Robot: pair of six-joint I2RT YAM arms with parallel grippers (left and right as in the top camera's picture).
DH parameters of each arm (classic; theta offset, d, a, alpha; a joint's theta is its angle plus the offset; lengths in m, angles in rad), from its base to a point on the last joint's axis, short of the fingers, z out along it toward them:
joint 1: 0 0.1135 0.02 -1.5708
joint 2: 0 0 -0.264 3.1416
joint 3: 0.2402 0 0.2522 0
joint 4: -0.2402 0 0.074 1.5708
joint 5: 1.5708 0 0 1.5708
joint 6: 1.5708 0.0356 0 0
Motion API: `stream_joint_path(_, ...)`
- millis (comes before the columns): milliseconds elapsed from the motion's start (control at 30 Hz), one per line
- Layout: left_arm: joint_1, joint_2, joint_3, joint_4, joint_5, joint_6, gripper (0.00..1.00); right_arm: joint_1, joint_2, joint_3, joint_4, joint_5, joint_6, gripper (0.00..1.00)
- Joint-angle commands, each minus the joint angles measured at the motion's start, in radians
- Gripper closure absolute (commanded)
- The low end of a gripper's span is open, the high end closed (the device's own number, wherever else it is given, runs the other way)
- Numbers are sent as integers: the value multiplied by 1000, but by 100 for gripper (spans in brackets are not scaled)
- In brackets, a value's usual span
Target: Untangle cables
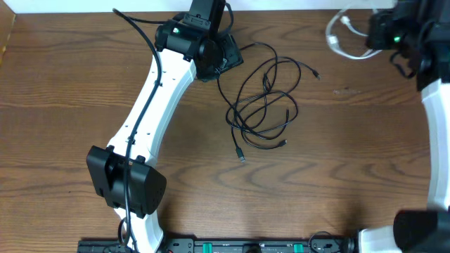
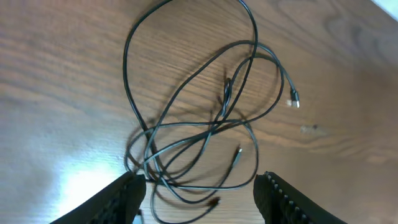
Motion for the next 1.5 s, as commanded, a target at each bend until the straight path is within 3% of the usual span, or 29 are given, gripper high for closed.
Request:
stream_joint_path(0,0,-4,6,-5,-15,137,39,-116,73,9,44,6,27,99)
stream_joint_path(267,0,-4,6,14,-38,144,39,-324,255,9,307,-87,30,99)
stream_joint_path(600,0,-4,6,14,-40,143,39,-482,610,9,666,-233,312,99)
stream_joint_path(767,0,-4,6,14,-41,143,39,-521,709,9,700,-216,350,99)
stream_joint_path(800,0,-4,6,14,-41,144,39,-529,723,9,691,-200,349,88)
stream_joint_path(833,0,-4,6,14,-40,144,39,-532,726,9,682,-191,349,71)
stream_joint_path(933,0,-4,6,15,-41,144,38,-542,715,9,634,-172,323,11)
stream_joint_path(967,0,-4,6,15,-41,144,39,-542,707,9,622,-172,322,3)
stream_joint_path(1167,0,-4,6,23,-42,208,38,-536,552,9,484,-135,250,1)
stream_joint_path(1300,0,-7,6,38,-177,274,38,-508,394,9,337,-45,132,1)
stream_joint_path(1467,0,-56,9,60,-206,338,38,-452,270,9,201,-34,31,1)
